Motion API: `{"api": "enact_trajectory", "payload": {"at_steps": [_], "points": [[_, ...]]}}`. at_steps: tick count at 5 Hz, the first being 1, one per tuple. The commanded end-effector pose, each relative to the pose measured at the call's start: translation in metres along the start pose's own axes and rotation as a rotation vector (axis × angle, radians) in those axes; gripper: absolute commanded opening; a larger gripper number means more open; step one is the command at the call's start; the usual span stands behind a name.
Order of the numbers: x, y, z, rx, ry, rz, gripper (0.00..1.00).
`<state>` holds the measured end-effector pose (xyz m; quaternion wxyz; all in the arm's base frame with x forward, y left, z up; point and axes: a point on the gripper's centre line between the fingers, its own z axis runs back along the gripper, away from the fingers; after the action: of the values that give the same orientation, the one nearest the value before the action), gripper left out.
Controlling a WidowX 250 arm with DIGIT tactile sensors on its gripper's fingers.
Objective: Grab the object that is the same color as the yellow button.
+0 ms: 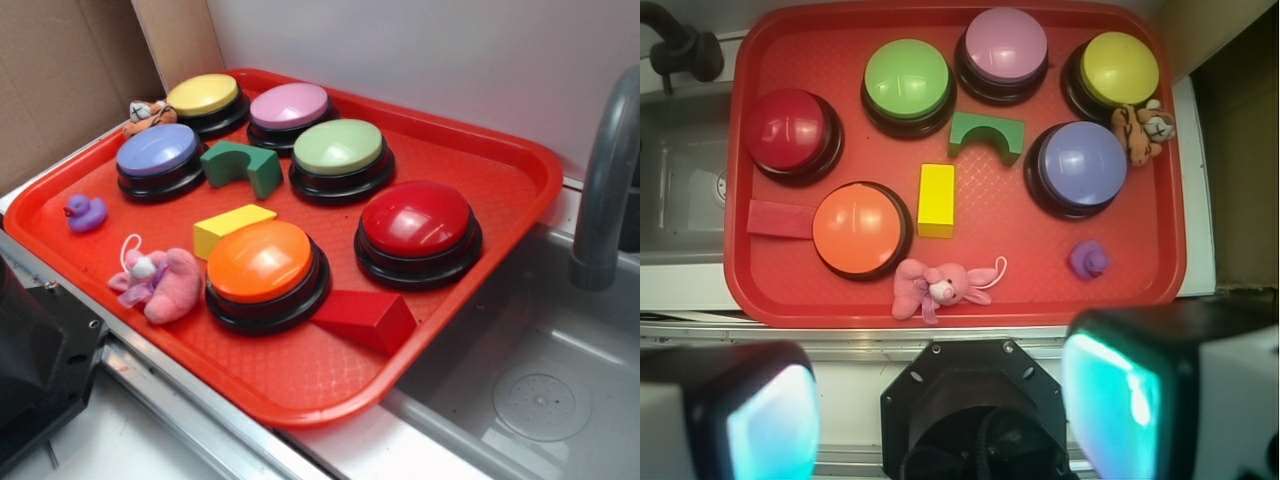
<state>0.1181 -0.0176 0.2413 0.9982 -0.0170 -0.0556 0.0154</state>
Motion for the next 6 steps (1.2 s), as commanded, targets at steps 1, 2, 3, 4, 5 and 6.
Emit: {"api": "enact_trajectory", "payload": {"at_steps": [1,2,3,4,5,6], "points": [[0.0,0.0,0.0,0.0,0.0,0.0,1.0],[0.011,0.002,-0.012,-0.018,0.01,0.061,1.0],[0.025,0.004,-0.032,0.028,0.058,0.128,1.0],[0.038,0.004,-0.06,0.062,0.081,0.201,1.0],[0.051,0.012,-0.097,-0.008,0.136,0.263,1.0],[0.057,0.016,-0.121,-0.015,0.121,0.368,1.0]]}}
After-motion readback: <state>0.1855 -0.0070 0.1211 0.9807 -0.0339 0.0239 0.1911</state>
